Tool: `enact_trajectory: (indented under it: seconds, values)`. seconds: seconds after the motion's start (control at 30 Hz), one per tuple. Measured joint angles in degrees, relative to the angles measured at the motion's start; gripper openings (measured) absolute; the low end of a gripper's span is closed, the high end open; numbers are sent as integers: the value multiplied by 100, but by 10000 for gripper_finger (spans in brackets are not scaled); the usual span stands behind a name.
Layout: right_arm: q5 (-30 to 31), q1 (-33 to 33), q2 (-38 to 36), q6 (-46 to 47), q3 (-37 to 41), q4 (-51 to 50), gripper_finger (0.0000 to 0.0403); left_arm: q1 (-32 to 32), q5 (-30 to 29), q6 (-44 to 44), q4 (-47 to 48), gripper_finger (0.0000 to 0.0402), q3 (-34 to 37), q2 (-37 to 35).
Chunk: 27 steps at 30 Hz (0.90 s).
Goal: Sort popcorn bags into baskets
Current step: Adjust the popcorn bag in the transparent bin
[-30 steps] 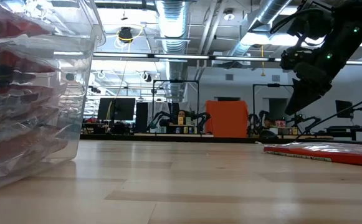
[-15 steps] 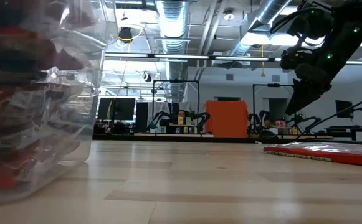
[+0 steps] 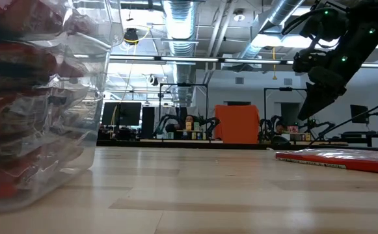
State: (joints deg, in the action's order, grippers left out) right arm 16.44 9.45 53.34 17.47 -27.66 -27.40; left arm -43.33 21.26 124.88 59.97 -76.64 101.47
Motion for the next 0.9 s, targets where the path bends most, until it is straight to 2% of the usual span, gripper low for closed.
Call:
enact_trajectory:
  seconds: [0.2,0.37,0.5,0.8,0.9]
  values:
    - [3,0,2,0,0,-14,118,20,-77,136,-166,0,0,269]
    - [3,0,2,-2,2,-33,118,84,250,-76,-452,0,-15,605]
    - [3,0,2,-7,2,-55,118,121,255,-194,-462,0,-19,643]
    - [21,0,2,-109,2,-42,118,178,-637,-718,-309,0,-44,229]
    - [21,0,2,-134,2,-38,118,188,-851,-1622,166,0,-180,50]
